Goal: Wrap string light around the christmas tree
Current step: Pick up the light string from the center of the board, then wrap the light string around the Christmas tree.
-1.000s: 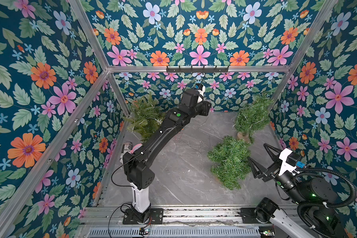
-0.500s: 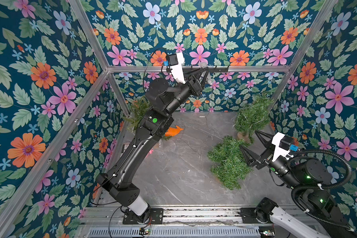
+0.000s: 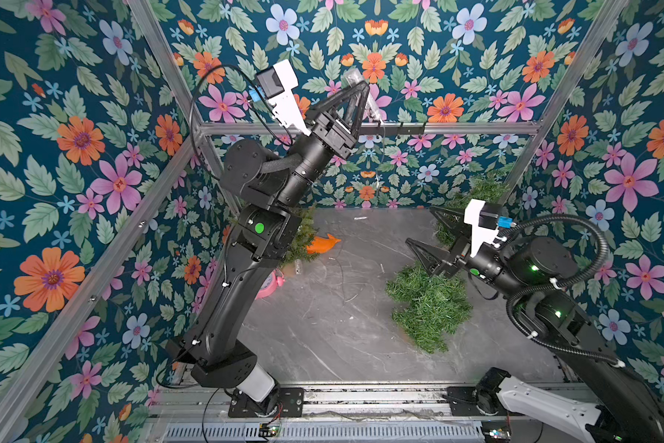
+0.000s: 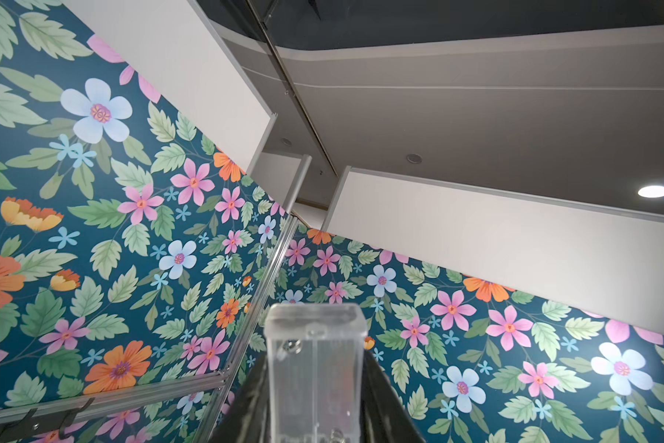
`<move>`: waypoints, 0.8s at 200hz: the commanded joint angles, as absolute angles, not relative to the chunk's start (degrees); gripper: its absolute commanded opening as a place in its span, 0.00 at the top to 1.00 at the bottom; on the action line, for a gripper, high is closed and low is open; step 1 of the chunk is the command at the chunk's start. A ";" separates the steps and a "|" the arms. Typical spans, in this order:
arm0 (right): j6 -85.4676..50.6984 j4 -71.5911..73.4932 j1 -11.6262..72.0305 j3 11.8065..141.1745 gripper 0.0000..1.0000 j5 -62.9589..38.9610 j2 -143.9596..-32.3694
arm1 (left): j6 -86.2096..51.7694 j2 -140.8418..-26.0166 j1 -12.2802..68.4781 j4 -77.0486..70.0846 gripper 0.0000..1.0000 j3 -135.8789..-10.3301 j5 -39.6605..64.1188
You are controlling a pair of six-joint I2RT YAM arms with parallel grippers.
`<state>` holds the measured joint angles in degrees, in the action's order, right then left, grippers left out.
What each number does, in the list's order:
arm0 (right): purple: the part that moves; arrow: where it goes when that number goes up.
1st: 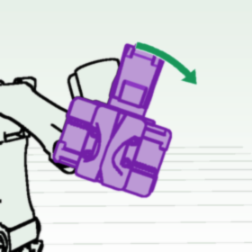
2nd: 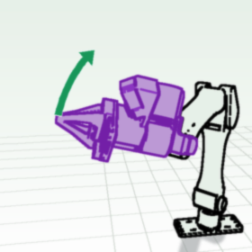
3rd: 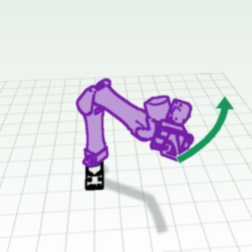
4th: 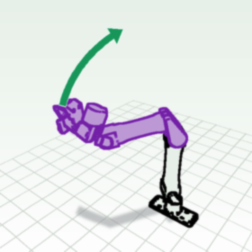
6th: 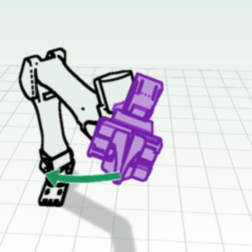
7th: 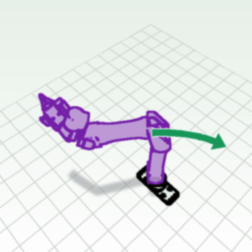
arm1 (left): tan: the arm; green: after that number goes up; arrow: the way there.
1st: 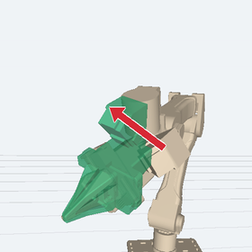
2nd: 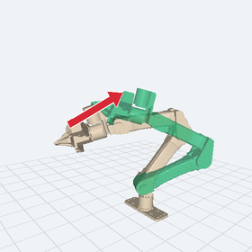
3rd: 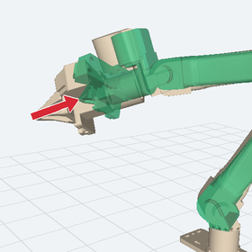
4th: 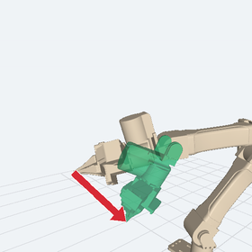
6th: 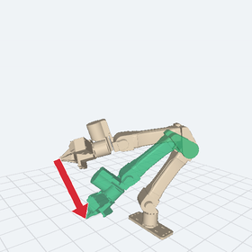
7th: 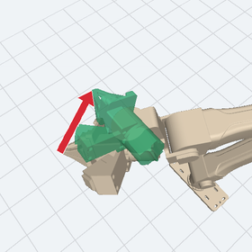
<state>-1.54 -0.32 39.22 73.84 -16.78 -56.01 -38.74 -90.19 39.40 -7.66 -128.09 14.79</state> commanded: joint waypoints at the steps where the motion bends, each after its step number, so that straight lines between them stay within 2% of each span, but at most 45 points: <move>1: -4.67 4.28 39.45 76.24 0.00 -21.89 -59.24 | -40.49 -89.65 39.36 -8.17 0.85 -128.75 15.70; 31: -1.38 4.27 43.50 79.52 0.00 -21.62 -64.72 | -41.43 -88.03 39.37 -8.12 0.87 -128.07 15.97; 61: 4.43 2.30 48.42 83.76 0.00 -16.21 -70.55 | -42.75 -86.95 39.37 -8.69 0.91 -127.84 16.52; 103: 2.54 6.51 49.39 85.03 0.01 -9.17 -74.72 | -43.79 -84.94 39.37 -9.13 0.98 -127.75 16.55; 160: 4.42 4.83 52.09 88.65 0.09 -2.48 -80.08 | -42.75 -79.86 39.37 -7.73 1.00 -127.74 16.95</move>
<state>2.61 3.46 51.20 87.31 -7.18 -78.35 -43.05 -81.82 39.38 -6.42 -128.77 16.36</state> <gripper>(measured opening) 0.936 0.356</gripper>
